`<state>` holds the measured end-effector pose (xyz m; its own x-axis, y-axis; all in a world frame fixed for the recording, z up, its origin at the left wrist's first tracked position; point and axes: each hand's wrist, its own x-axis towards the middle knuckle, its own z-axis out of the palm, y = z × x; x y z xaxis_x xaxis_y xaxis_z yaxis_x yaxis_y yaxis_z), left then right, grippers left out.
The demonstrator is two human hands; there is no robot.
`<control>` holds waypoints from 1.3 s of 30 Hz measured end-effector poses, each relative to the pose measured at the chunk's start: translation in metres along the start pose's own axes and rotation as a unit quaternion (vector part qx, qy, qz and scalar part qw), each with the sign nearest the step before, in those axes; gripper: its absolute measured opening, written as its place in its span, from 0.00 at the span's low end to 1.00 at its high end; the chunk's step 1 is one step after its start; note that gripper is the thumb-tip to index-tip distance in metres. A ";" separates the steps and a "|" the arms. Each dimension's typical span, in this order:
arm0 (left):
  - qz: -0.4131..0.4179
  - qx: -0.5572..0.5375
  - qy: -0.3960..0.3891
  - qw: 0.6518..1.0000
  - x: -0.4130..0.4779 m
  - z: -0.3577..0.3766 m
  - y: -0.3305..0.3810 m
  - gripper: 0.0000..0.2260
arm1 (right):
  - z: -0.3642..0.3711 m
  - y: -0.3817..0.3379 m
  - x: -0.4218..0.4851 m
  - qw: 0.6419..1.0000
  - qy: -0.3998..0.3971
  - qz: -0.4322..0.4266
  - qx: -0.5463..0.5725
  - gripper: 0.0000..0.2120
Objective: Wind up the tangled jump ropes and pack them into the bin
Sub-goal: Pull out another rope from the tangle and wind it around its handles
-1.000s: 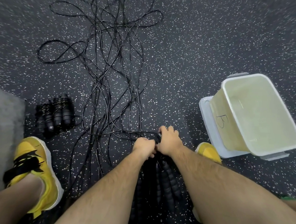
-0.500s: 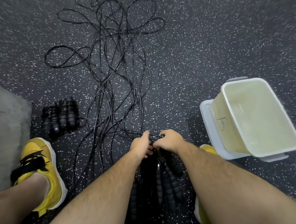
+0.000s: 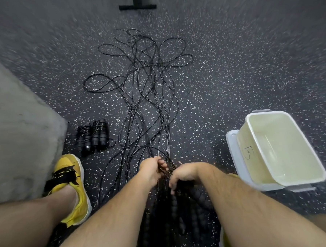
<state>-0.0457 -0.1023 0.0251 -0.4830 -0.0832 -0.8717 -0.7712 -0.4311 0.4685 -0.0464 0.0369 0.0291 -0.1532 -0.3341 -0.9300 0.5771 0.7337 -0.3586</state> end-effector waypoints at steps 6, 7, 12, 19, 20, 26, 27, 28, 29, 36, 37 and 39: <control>0.012 0.006 0.007 1.000 -0.005 -0.017 0.004 0.10 | 0.018 -0.018 -0.006 0.999 -0.017 -0.008 0.050 0.11; 0.012 -0.002 0.004 1.000 -0.006 -0.019 0.005 0.10 | 0.020 -0.022 -0.007 0.997 -0.027 -0.013 0.068 0.10; 0.043 0.020 -0.014 0.999 -0.017 -0.026 0.017 0.11 | 0.029 -0.049 -0.014 0.954 0.226 -0.099 0.172 0.04; 0.067 0.104 -0.042 0.991 -0.030 -0.035 0.018 0.11 | 0.018 -0.081 0.012 0.917 0.343 -0.176 0.099 0.30; 0.069 0.109 -0.040 0.991 -0.030 -0.037 0.018 0.11 | 0.018 -0.084 0.016 0.925 0.329 -0.164 0.090 0.26; 0.071 0.142 0.047 0.986 -0.012 -0.049 0.022 0.10 | 0.020 -0.080 0.020 0.824 0.510 -0.209 0.127 0.14; 0.066 0.151 0.069 0.984 -0.007 -0.050 0.023 0.10 | 0.021 -0.076 0.018 0.791 0.537 -0.223 0.190 0.17; 0.058 0.167 0.090 0.980 -0.004 -0.049 0.023 0.11 | 0.021 -0.073 0.013 0.762 0.558 -0.222 0.241 0.19; 0.054 0.205 0.117 0.970 -0.001 -0.048 0.024 0.12 | 0.021 -0.069 0.010 0.743 0.571 -0.215 0.275 0.21; 0.207 0.235 0.088 0.946 -0.012 -0.007 0.043 0.18 | 0.014 -0.047 -0.013 0.786 0.523 -0.269 0.194 0.22; 0.186 0.131 0.020 0.974 -0.016 0.004 0.051 0.20 | 0.014 -0.046 -0.017 0.797 0.512 -0.273 0.166 0.22; 0.169 -0.014 -0.069 0.983 -0.021 0.023 0.071 0.23 | 0.011 -0.044 -0.025 0.825 0.481 -0.273 0.112 0.23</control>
<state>-0.0995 -0.1106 0.0802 -0.7628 -0.1045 -0.6382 -0.5461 -0.4246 0.7222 -0.0587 0.0062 0.0688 -0.9438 0.1257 -0.3057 0.3282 0.4645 -0.8225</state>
